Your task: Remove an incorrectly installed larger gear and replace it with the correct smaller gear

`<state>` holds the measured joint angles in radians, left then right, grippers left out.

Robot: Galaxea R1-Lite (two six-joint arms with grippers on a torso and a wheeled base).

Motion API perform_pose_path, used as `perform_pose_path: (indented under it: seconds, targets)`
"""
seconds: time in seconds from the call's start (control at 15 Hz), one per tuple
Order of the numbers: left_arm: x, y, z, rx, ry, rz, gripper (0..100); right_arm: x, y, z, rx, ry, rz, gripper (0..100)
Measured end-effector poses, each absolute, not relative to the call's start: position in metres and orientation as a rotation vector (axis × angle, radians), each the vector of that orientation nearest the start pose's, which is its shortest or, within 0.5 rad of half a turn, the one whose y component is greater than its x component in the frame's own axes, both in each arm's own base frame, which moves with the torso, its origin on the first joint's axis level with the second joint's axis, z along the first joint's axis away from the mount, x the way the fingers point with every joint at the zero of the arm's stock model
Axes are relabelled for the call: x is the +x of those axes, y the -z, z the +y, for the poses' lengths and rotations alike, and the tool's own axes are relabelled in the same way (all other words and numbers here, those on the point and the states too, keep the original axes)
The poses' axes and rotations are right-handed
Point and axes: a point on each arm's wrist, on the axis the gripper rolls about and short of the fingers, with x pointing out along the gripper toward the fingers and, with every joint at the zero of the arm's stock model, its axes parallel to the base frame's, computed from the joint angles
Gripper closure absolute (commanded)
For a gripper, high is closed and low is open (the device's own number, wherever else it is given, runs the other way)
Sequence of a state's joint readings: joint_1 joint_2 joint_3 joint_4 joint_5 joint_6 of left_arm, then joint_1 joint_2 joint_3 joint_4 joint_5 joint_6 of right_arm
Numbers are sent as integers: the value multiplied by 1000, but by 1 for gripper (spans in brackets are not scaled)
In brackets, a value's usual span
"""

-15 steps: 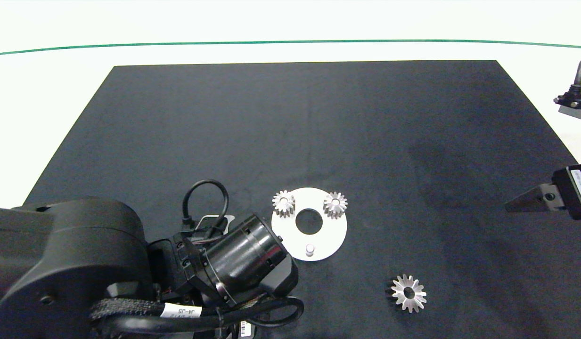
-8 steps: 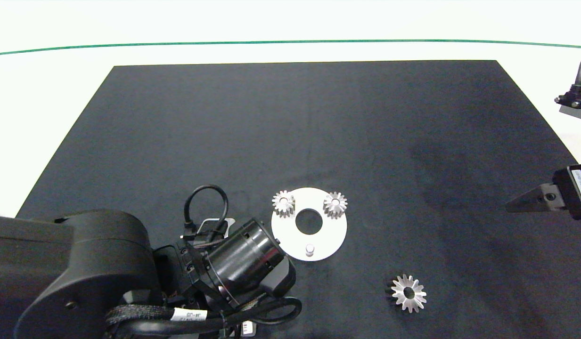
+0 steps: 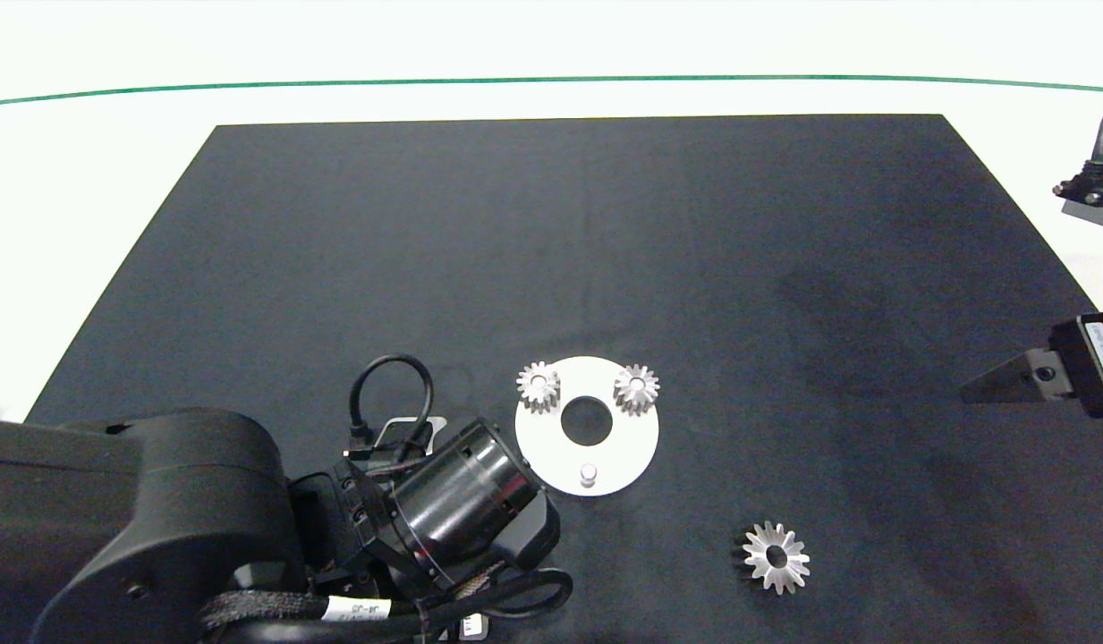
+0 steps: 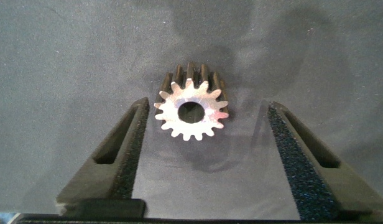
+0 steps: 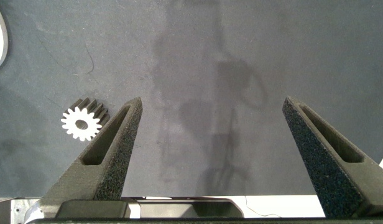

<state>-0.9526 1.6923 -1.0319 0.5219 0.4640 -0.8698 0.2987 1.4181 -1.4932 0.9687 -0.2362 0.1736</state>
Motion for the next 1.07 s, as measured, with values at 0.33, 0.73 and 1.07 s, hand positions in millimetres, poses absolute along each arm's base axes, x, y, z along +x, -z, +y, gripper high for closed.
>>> perform_pose_path:
  seconds: [0.33,0.73,1.07]
  targets:
    - [157,-154,-203,-31,9,970,40,180,-305,50,-74,17,864,9]
    - [156,-150,-201,-31,10,969,52,182,-303,51,-77,14,856,9]
    - [157,-152,-204,-49,23,954,61,181,-302,50,-79,15,859,9]
